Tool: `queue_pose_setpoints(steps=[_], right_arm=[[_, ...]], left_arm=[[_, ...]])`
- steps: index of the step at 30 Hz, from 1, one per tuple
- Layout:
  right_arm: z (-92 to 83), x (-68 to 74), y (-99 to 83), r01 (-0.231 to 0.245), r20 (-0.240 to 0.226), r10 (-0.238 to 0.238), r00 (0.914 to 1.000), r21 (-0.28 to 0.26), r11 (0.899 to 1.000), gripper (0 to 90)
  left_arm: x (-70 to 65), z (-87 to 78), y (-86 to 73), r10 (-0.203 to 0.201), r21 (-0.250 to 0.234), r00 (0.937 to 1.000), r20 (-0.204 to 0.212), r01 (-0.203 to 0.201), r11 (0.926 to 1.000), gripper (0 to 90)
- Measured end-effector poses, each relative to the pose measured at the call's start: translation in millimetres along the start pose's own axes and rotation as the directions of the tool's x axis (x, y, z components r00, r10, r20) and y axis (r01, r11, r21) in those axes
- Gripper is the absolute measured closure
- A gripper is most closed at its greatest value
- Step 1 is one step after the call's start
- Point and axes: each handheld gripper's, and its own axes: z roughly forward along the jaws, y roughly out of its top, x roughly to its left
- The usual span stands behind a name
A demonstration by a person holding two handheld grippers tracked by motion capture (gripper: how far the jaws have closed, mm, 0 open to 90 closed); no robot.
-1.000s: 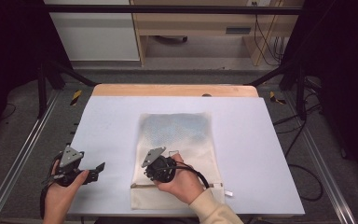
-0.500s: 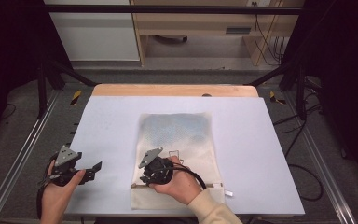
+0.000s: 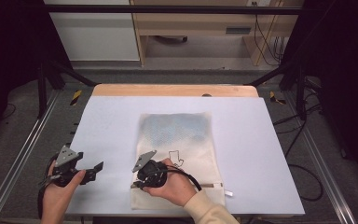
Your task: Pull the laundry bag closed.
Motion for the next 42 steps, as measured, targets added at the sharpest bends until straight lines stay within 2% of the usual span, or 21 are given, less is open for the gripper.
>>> queue_pose_setpoints(steps=[2, 5, 8, 11, 13, 16, 18, 19, 20, 21, 22, 23, 26, 28, 32, 34, 35, 36, 39, 42], right_arm=[[4.5, 2.7, 2.1, 0.005, -0.024, -0.004, 0.9997, 0.007, 1.0, 67.3], [11.7, 7.4, 6.9, 0.028, -0.019, -0.028, 0.9994, 0.037, 0.999, 66.5], [17.6, 11.0, 13.3, 0.05, -0.03, -0.049, 0.9984, 0.06, 0.997, 67.8], [24.2, 12.2, 17.0, 0.049, -0.026, -0.046, 0.9986, 0.116, 0.992, 74.9], [26.0, 10.8, 18.5, 0.071, -0.025, -0.069, 0.9973, 0.136, 0.988, 81.2], [23.4, 8.9, 21.1, 0.065, -0.04, -0.06, 0.9974, 0.147, 0.987, 81.5], [16.5, 6.4, 25.6, 0.065, -0.05, -0.058, 0.997, 0.137, 0.988, 81.6], [14.2, 5.7, 27.0, 0.068, -0.057, -0.061, 0.9965, 0.136, 0.988, 81.6], [12.5, 4.5, 28.1, 0.071, -0.065, -0.062, 0.9959, 0.136, 0.988, 81.6], [11.1, 3.8, 28.7, 0.071, -0.068, -0.063, 0.9957, 0.136, 0.988, 81.6], [9.8, 3.0, 28.7, 0.074, -0.075, -0.064, 0.9951, 0.132, 0.989, 81.7], [8.6, 2.3, 28.3, 0.075, -0.081, -0.066, 0.9945, 0.123, 0.99, 81.7], [5.8, 3.0, 26.7, 0.075, -0.084, -0.066, 0.9943, 0.12, 0.99, 81.8], [5.2, 2.6, 25.6, 0.084, -0.083, -0.074, 0.9938, 0.119, 0.989, 81.8], [5.3, 1.3, 22.0, 0.081, -0.083, -0.072, 0.9939, 0.105, 0.991, 81.7], [6.0, 0.6, 21.6, 0.081, -0.084, -0.073, 0.9938, 0.098, 0.992, 81.7], [5.7, 0.6, 21.8, 0.076, -0.081, -0.068, 0.9944, 0.094, 0.993, 81.8], [5.3, 0.3, 21.9, 0.082, -0.083, -0.074, 0.9938, 0.094, 0.992, 81.8], [4.9, 0.1, 21.9, 0.078, -0.081, -0.071, 0.9942, 0.093, 0.993, 81.8], [3.6, 0.5, 22.4, 0.083, -0.079, -0.076, 0.994, 0.089, 0.993, 81.8]], left_arm=[[-1.7, 0.3, 0.2, 0.005, 0.007, 1.0, 0.003, -0.005, 1.0, 10.9], [-5.2, -0.1, 0.1, 0.018, 0.019, 0.9998, 0.01, -0.018, 0.9997, 11.2], [-7.1, -2.9, -0.9, 0.013, 0.019, 0.9997, 0.021, -0.013, 0.9997, 11.2], [-8.7, -6.8, -2.8, -0.021, 0.005, 0.9982, 0.055, 0.021, 0.9998, 11.2], [-10.4, -10.2, -3.1, -0.033, -0.004, 0.9964, 0.078, 0.034, 0.9994, 11.3], [-14.2, -13.3, -3.1, -0.039, -0.015, 0.9952, 0.09, 0.04, 0.9991, 11.8], [-22.5, -17.0, -4.7, -0.037, -0.012, 0.9903, 0.134, 0.039, 0.9992, 13.0], [-25.3, -17.5, -6.4, -0.049, -0.011, 0.9849, 0.166, 0.051, 0.9986, 13.3], [-28.0, -17.7, -8.3, -0.056, -0.01, 0.9782, 0.2, 0.06, 0.9982, 15.3], [-30.6, -17.3, -10.0, -0.073, -0.004, 0.9678, 0.241, 0.076, 0.9971, 19.5], [-33.5, -16.7, -12.0, -0.099, 0.008, 0.9527, 0.287, 0.101, 0.9949, 21.0], [-35.7, -16.6, -12.6, -0.101, 0.012, 0.9491, 0.298, 0.102, 0.9947, 20.6], [-45.0, -17.1, -10.9, -0.053, 0.018, 0.9493, 0.31, 0.05, 0.9986, 20.1], [-48.3, -17.5, -10.4, -0.04, 0.015, 0.9486, 0.314, 0.037, 0.9992, 20.1], [-65.2, -15.8, -10.1, 0.008, 0.03, 0.9367, 0.35, -0.019, 0.9994, 18.9], [-68.5, -14.6, -10.4, 0.016, 0.035, 0.9349, 0.355, -0.03, 0.9989, 18.0], [-75.2, -10.0, -11.8, 0.032, 0.046, 0.9327, 0.359, -0.053, 0.9975, 18.0], [-78.6, -7.2, -12.5, 0.031, 0.058, 0.9295, 0.367, -0.056, 0.9967, 17.7], [-85.7, -2.6, -13.1, 0.043, 0.074, 0.9253, 0.377, -0.077, 0.9943, 16.7], [-90.4, 1.3, -13.0, 0.046, 0.082, 0.9242, 0.379, -0.083, 0.9931, 16.5]])
